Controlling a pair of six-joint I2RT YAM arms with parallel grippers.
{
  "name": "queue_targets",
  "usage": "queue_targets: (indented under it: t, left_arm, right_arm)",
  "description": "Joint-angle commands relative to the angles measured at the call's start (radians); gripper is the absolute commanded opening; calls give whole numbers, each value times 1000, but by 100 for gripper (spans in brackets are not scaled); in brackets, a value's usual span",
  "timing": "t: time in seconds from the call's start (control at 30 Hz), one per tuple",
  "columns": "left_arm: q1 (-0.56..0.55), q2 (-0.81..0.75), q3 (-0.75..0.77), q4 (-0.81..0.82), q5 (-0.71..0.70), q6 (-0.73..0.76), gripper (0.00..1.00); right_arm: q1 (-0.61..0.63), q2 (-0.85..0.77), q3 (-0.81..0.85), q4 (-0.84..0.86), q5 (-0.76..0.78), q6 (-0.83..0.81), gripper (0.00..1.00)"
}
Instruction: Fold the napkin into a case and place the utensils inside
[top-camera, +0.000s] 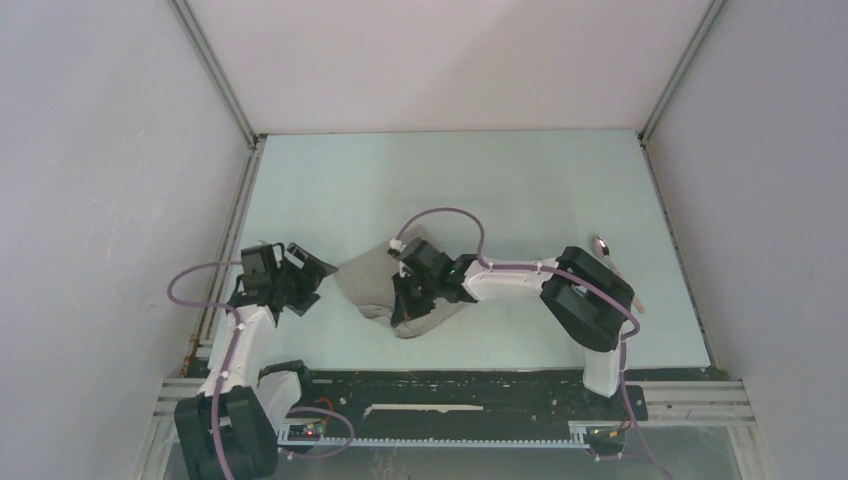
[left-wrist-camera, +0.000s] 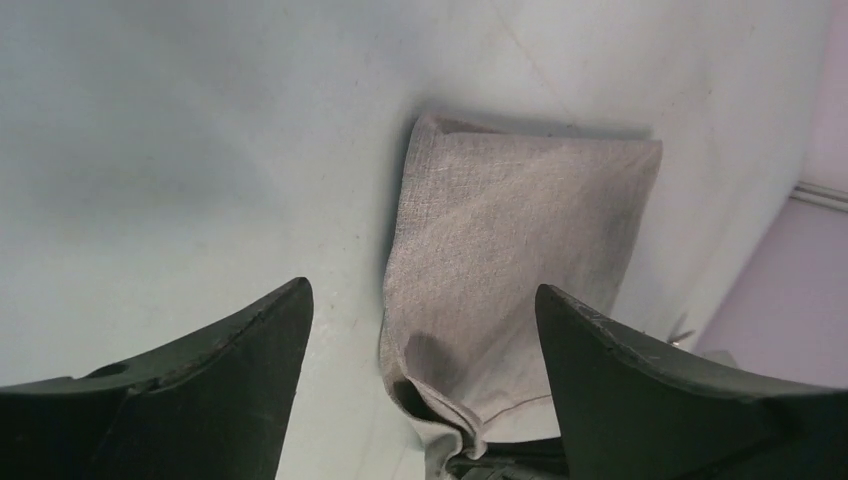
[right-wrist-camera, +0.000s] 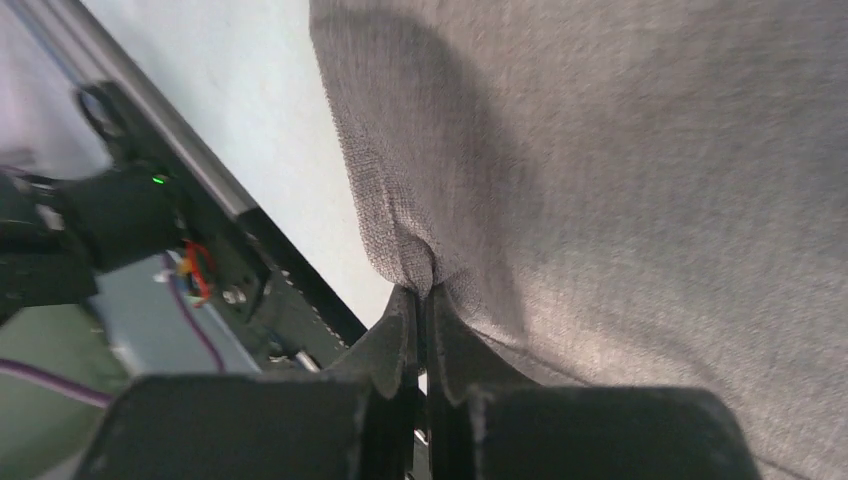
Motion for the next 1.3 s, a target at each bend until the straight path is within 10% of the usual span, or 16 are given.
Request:
queue_targets:
  t: [0.0, 1.27]
  left_arm:
    - [9, 54, -105, 311, 159, -214, 91]
    - [-51, 423, -196, 538, 148, -124, 75]
  right_arm:
    - [-71, -64, -118, 384, -233, 161, 0]
    - [-136, -161, -326, 609, -292, 276, 0]
